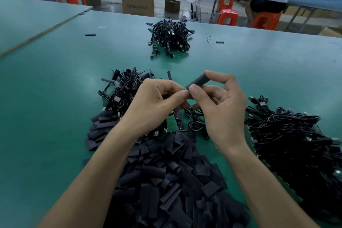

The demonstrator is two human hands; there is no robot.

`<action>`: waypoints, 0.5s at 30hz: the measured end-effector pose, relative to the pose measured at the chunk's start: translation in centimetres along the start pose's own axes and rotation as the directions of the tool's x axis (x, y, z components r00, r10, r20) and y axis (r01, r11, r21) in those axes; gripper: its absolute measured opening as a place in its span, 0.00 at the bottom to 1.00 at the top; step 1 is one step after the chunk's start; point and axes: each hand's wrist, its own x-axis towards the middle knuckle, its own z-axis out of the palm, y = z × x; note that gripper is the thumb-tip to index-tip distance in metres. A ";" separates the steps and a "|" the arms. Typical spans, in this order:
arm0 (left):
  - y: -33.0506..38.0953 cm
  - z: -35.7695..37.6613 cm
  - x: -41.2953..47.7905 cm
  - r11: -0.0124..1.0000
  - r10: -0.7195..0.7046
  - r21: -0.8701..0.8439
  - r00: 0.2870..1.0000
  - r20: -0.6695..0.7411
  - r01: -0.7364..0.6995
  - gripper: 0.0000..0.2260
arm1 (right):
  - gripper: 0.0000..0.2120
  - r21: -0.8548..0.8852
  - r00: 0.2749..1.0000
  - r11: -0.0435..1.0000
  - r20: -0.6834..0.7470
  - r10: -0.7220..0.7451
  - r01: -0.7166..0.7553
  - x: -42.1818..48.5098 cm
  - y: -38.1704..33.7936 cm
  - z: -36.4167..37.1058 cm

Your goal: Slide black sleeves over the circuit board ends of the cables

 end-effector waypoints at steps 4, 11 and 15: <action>-0.3 -0.8 0.1 0.999 -0.048 0.003 0.995 0.082 0.048 0.05 | 0.15 0.046 0.999 0.998 -0.019 0.043 -0.042 0.4 -0.6 0.1; -1.4 -2.2 0.5 0.974 -0.084 0.214 0.996 0.010 0.080 0.06 | 0.17 0.211 0.992 0.974 -0.076 0.099 -0.081 1.6 -1.3 -0.3; -2.2 -2.4 1.0 0.973 -0.026 0.215 0.967 -0.252 0.082 0.07 | 0.21 -0.208 0.985 0.976 0.148 0.090 -0.058 0.8 0.0 -0.3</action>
